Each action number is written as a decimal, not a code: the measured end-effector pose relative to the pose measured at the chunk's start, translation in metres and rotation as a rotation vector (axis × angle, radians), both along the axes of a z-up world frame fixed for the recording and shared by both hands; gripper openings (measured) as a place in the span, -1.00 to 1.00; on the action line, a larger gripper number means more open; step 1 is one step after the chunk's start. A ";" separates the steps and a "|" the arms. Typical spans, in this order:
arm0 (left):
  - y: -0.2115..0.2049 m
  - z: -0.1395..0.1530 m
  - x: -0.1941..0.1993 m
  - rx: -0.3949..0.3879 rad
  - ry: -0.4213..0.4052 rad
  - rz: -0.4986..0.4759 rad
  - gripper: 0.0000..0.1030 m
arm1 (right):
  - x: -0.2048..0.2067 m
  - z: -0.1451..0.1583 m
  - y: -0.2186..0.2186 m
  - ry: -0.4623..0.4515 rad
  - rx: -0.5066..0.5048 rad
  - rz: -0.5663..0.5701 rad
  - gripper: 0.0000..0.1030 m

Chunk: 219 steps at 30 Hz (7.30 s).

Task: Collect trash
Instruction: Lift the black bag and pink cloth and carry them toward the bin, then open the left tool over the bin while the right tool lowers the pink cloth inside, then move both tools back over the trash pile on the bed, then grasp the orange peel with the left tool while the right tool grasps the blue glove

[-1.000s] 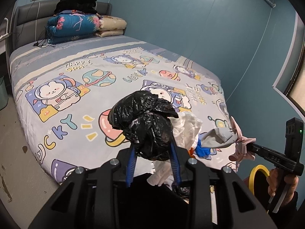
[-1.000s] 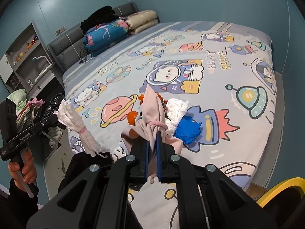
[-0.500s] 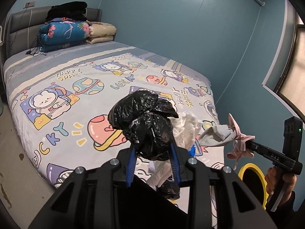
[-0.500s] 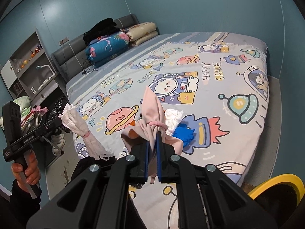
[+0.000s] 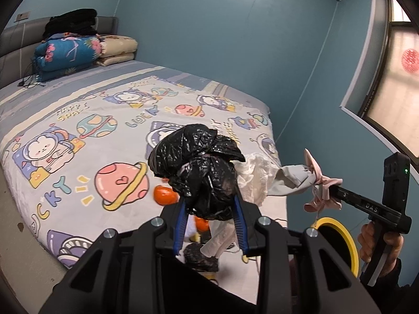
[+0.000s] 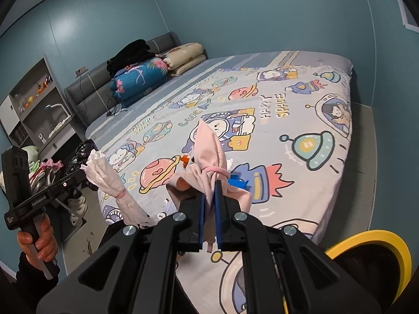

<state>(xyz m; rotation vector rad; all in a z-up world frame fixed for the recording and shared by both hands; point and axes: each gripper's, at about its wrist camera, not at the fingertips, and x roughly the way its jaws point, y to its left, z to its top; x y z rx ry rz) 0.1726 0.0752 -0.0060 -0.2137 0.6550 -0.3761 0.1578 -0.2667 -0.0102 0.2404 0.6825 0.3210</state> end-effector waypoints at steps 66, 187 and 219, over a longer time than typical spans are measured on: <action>-0.304 -0.057 -0.068 0.137 0.119 -0.677 -0.43 | -0.091 -0.058 -0.208 0.214 0.082 -0.491 -0.88; -0.023 -0.197 0.199 0.149 0.364 0.057 0.07 | 0.193 -0.192 0.087 0.408 -0.364 0.115 -0.09; -0.037 -0.206 0.220 0.202 0.405 0.060 -0.06 | 0.191 -0.197 0.096 0.418 -0.388 0.128 -0.70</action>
